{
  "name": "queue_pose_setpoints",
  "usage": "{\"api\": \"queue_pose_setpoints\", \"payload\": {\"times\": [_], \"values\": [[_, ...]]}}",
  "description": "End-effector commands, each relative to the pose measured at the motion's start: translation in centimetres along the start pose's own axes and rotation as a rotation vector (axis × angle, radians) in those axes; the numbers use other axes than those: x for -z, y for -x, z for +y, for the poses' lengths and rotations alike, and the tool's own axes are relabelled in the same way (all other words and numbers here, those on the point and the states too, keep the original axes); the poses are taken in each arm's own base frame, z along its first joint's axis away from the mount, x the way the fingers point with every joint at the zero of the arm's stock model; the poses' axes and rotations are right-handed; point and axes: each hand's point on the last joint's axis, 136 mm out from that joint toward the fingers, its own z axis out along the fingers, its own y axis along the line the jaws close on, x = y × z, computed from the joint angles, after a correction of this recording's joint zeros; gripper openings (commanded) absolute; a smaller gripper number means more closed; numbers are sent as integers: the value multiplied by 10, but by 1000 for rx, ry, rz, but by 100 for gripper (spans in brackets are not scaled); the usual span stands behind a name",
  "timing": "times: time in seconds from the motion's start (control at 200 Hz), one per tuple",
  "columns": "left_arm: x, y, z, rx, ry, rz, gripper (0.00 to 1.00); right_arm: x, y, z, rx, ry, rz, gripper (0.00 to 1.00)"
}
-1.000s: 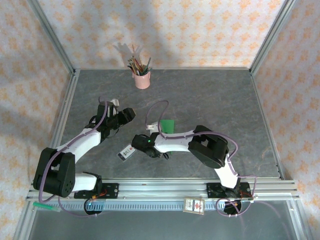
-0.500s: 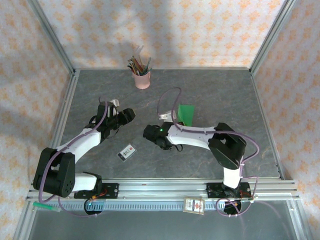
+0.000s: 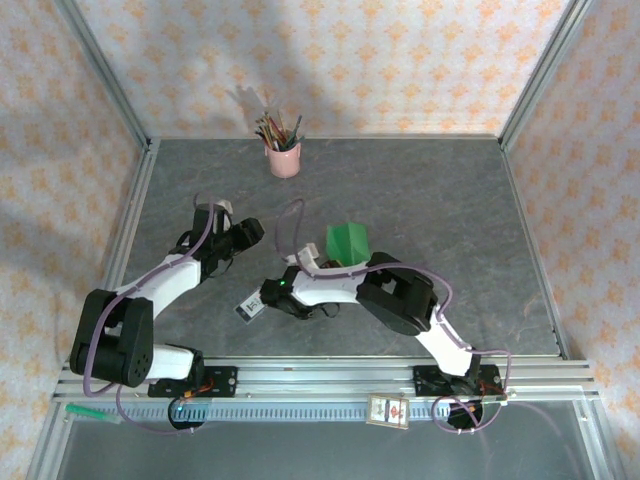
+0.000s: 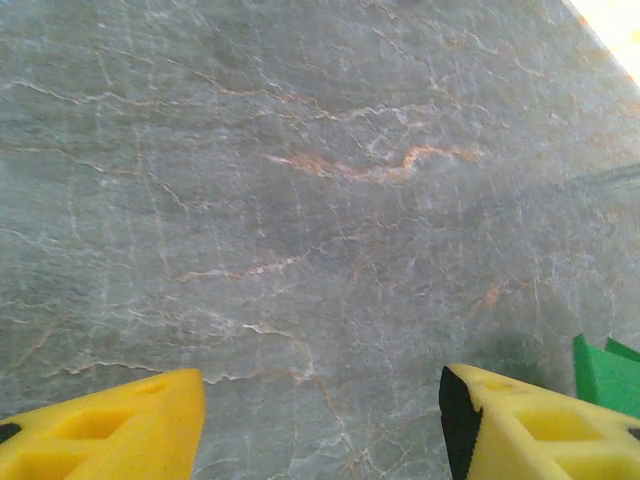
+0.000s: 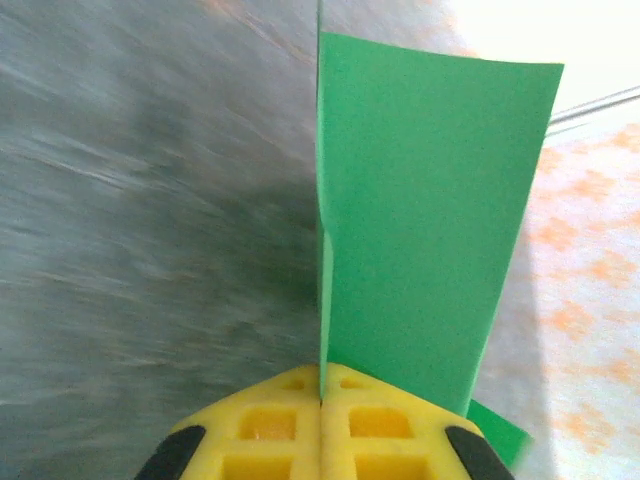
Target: Fold a paper plane with a square sheet of paper (pick it up from the middle)
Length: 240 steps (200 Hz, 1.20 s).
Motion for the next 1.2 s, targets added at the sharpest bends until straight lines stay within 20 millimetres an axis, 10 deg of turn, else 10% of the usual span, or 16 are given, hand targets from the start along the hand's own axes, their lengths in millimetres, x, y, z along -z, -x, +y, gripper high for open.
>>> {"api": "queue_pose_setpoints", "payload": {"times": [0.0,0.175,0.47,0.671,1.196], "values": [[1,12,-4,-8,-3,-25,65,13,12,38,-32,105,-20,1],[8,14,-11,-9,-26,-25,65,26,38,57,-123,215,-29,16],[21,6,-22,-2,-92,-3,65,81,66,21,-370,610,-59,27],[28,-12,-39,-3,-162,39,63,56,38,-5,-512,936,30,17],[26,-83,-27,2,-161,189,57,16,10,54,-596,1074,188,8]]}}
